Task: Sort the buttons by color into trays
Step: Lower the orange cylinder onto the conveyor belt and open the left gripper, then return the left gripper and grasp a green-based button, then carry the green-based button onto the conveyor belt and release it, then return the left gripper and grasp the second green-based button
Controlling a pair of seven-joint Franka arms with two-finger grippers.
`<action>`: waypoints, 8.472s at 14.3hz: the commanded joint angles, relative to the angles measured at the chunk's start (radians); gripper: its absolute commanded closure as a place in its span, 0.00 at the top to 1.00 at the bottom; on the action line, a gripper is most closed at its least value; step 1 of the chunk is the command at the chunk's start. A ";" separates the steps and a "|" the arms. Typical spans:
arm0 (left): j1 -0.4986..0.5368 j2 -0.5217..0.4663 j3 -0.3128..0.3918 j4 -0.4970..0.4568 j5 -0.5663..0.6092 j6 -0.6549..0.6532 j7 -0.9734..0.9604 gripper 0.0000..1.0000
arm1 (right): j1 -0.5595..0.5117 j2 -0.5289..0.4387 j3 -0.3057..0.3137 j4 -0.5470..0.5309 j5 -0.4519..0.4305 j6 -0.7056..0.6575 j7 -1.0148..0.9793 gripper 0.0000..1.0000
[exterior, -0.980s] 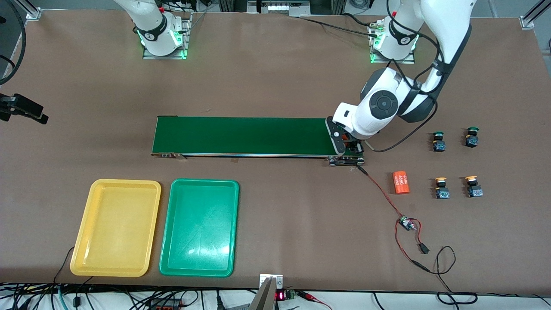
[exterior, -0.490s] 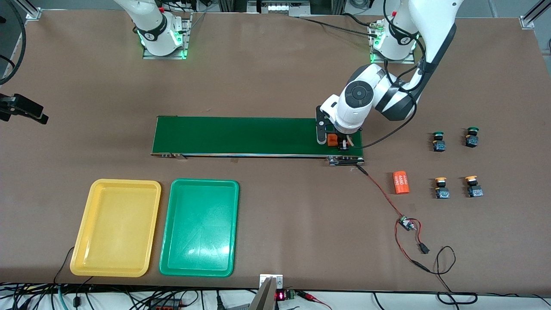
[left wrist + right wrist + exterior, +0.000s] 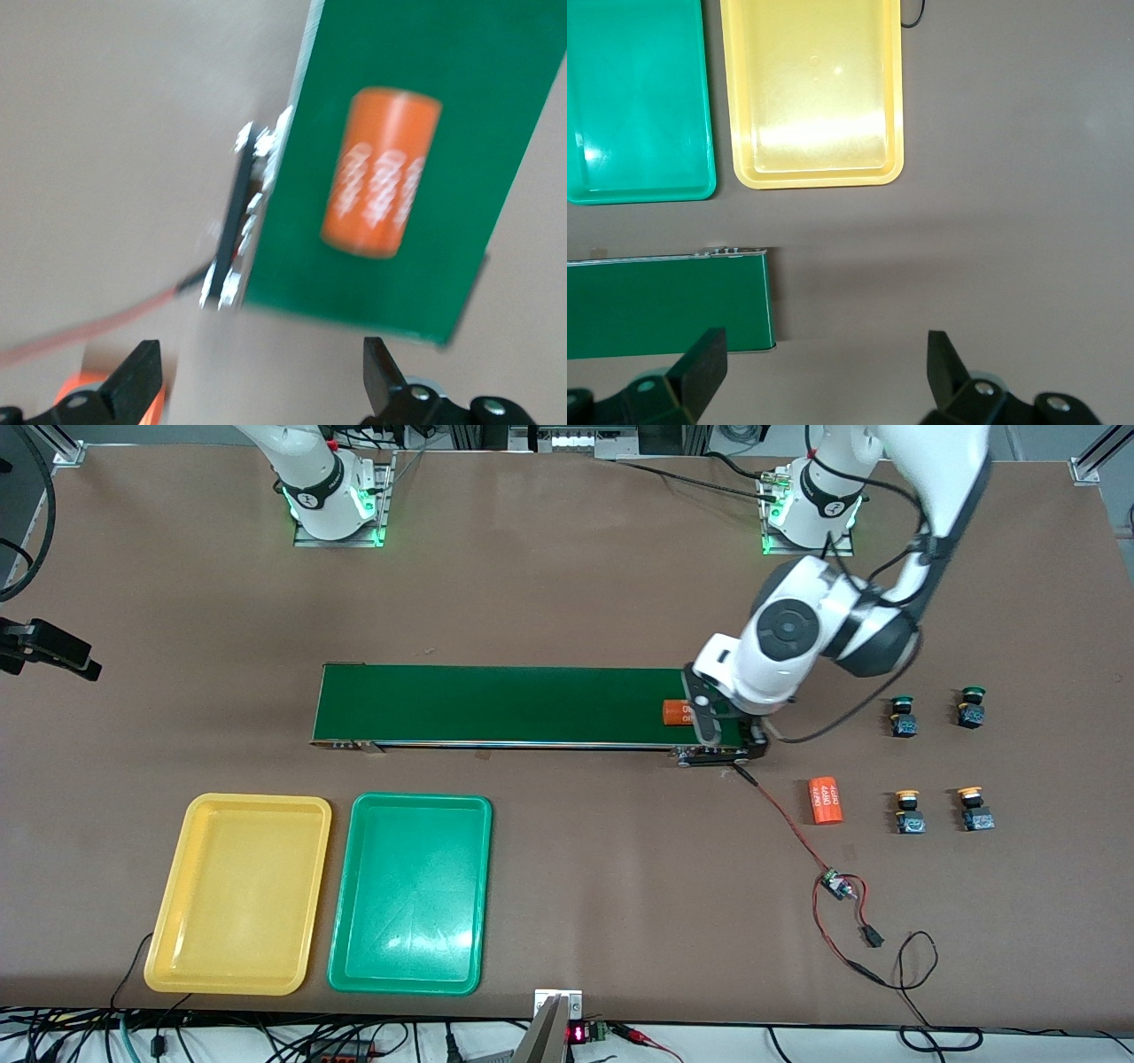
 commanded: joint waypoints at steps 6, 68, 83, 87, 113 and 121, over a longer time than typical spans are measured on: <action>0.172 0.022 0.021 0.288 0.020 -0.296 -0.330 1.00 | 0.000 -0.013 0.006 -0.008 0.007 0.010 0.009 1.00; 0.254 0.199 -0.355 -0.026 -0.102 0.092 -1.343 0.28 | -0.002 -0.019 0.003 -0.004 -0.007 -0.060 0.054 1.00; 0.460 0.186 -0.297 0.271 0.031 -0.415 -1.364 1.00 | -0.006 -0.015 0.004 -0.004 -0.005 -0.056 0.054 1.00; 0.578 0.218 -0.263 0.267 0.133 -0.429 -1.162 1.00 | -0.006 -0.015 0.004 -0.004 -0.005 -0.056 0.054 1.00; 1.080 0.394 -0.262 0.035 0.428 -0.145 -0.459 0.29 | -0.005 -0.015 0.004 -0.004 -0.005 -0.059 0.054 1.00; 1.062 0.358 -0.459 0.162 0.307 -0.358 -0.457 0.24 | -0.006 -0.015 0.004 -0.004 -0.004 -0.056 0.054 1.00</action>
